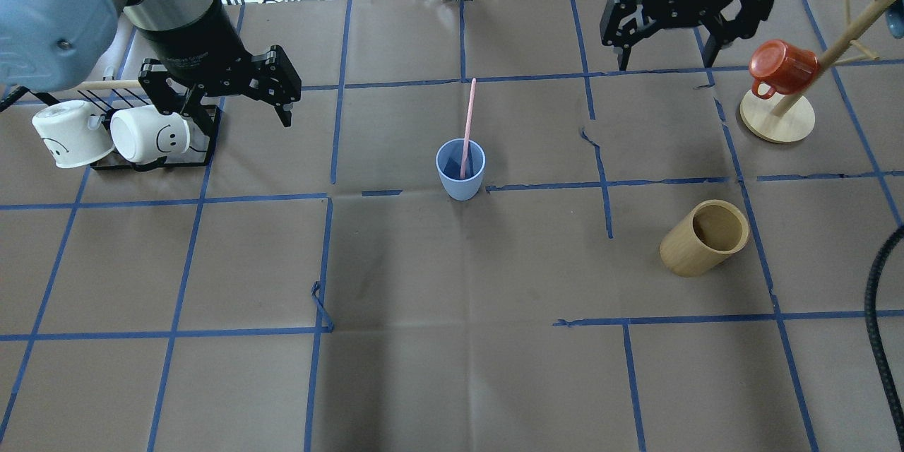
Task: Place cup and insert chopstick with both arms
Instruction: 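Release the chopstick and raise the right gripper away from the cup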
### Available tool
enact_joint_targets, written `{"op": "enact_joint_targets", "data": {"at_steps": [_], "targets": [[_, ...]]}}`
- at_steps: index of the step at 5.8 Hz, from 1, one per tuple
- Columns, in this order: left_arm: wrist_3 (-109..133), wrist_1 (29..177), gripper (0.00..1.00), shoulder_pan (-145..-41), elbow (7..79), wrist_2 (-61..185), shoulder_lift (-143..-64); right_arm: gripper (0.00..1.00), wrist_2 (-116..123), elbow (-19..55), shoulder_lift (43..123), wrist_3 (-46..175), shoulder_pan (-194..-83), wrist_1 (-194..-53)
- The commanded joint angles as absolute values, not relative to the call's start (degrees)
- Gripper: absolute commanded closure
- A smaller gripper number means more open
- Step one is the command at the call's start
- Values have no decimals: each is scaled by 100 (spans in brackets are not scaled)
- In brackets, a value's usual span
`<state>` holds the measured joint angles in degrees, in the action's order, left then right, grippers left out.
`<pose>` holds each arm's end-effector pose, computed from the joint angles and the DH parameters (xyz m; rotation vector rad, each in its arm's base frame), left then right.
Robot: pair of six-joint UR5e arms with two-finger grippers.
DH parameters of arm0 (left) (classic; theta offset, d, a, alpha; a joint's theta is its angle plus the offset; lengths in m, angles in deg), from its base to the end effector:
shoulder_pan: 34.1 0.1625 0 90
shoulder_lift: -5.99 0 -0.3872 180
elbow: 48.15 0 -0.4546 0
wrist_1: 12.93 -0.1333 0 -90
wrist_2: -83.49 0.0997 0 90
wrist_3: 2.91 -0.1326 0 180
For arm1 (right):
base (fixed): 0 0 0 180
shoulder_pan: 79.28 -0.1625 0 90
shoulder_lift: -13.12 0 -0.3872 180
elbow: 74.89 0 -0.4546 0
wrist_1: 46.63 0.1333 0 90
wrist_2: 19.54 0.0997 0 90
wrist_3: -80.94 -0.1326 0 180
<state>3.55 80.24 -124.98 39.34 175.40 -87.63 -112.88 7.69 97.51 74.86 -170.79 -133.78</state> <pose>-0.1376 -0.5664 0.4005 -0.1490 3.0980 0.1123 0.1411 -0.5860 0.4280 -0.1221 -3.0797 -0.0220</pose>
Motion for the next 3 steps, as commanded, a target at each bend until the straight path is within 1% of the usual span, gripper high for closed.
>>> {"op": "enact_joint_targets", "data": {"at_steps": [1, 3], "targets": [[351, 8024, 2, -12498, 3948, 17542, -8761, 0, -11053, 1186, 10031, 7400, -17051, -13663], [360, 8015, 2, -12498, 3956, 17542, -8796, 0, -11077, 1142, 10022, 7408, -17051, -13663]]}}
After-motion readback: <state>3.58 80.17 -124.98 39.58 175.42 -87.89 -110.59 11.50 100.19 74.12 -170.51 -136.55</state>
